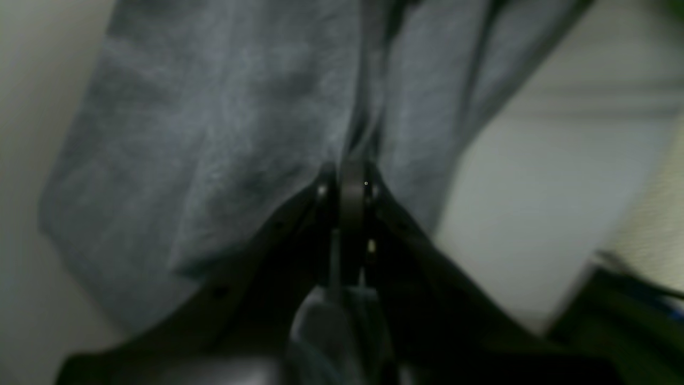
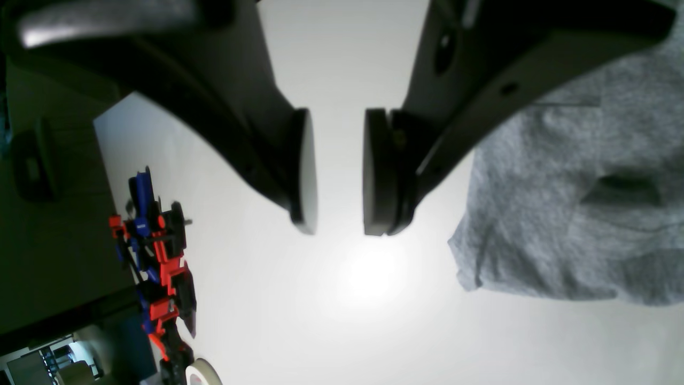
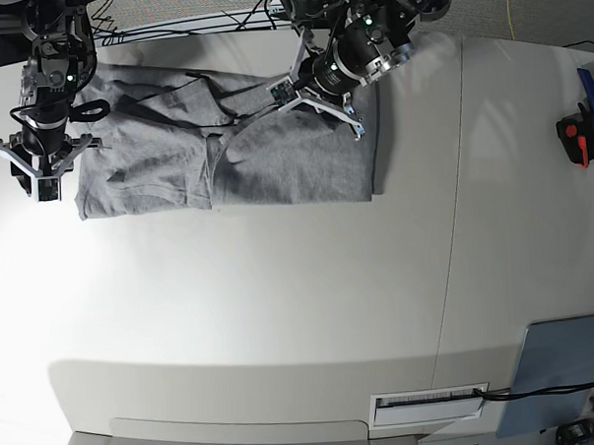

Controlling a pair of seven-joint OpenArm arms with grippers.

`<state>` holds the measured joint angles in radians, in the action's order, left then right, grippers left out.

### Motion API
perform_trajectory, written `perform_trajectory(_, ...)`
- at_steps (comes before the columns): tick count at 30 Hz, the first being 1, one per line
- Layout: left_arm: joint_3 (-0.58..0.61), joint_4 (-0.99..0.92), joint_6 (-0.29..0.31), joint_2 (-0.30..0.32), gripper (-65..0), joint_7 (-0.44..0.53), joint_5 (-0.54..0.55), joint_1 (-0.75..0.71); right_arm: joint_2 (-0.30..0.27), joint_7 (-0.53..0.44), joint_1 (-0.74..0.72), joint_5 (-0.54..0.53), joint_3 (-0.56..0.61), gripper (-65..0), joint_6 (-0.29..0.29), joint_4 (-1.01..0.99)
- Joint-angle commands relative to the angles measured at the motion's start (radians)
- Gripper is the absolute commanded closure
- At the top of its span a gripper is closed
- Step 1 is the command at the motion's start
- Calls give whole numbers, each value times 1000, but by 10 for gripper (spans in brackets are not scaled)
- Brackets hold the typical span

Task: Fold the T-shirt properly
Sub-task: 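Fold the hem end of the strip toward the right gripper with left gripper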

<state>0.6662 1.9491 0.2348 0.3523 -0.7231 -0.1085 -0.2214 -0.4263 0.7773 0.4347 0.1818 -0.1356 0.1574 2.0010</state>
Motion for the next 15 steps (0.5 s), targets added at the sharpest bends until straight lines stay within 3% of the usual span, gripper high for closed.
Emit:
perform_trajectory(1,-2,43,-5,-3,0,25,36,5,-14,-18,-5,13,-10,-153,11,14)
perform_trajectory(5,-2,129,2,-14,0,29,226,5,-14,-18,-5,13,-10,-153,11,14)
perform_trajectory(7,-2,131,2,-51,0,28,287,5,-14,-18,-5,13,-10,-153,11,14)
perform_trajectory(15,-1,96,2,-204,0,17,308,5,-14,-16,-5,13,-10,-153,11,14)
